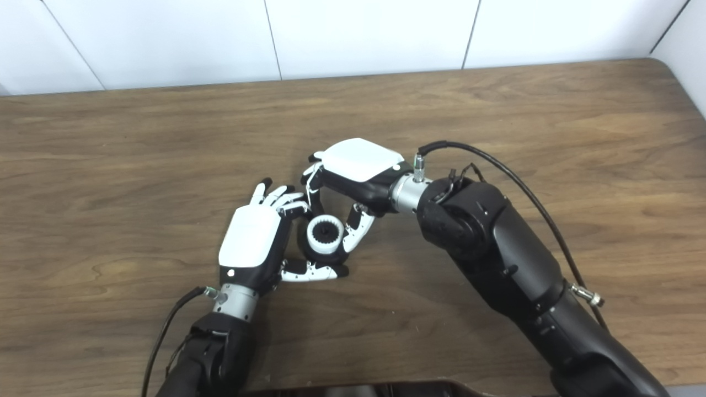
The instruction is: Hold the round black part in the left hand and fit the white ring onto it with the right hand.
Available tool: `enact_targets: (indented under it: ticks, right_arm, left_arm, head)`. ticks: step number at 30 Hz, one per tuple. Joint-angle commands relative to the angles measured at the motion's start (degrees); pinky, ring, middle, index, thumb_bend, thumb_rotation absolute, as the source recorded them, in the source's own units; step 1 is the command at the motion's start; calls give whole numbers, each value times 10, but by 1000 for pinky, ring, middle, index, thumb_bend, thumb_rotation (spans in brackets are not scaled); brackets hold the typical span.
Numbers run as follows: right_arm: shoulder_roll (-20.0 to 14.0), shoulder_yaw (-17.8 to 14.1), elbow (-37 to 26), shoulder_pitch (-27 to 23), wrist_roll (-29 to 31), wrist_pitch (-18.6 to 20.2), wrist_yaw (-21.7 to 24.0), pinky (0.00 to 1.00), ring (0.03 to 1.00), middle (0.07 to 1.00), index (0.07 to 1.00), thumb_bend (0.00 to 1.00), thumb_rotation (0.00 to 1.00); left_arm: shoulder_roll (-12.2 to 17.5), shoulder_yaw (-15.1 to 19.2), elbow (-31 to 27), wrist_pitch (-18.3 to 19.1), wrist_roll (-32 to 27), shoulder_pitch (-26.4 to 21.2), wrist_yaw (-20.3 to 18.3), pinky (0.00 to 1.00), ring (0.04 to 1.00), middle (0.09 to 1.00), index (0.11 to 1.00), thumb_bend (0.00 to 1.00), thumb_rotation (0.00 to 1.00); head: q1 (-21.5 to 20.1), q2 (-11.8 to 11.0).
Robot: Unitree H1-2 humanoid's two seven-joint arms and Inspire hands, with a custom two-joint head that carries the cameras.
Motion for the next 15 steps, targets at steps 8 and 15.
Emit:
enact_targets:
  ticks: [8, 15]
  right_arm:
    - [-3, -3, -11, -15, -7, -10, -3, 954, 955, 859, 491, 525, 142]
    - [-2, -7, -19, -23, -10, 4, 14, 989, 979, 907, 674, 957, 293]
  left_arm:
    - [1, -5, 13, 6, 12, 0, -13, 1000, 877, 780, 483, 523, 56]
    - [1, -5, 11, 8, 12, 0, -17, 1000, 878, 780, 483, 523, 56]
  head:
    - [-3, 1]
    - [-3, 1]
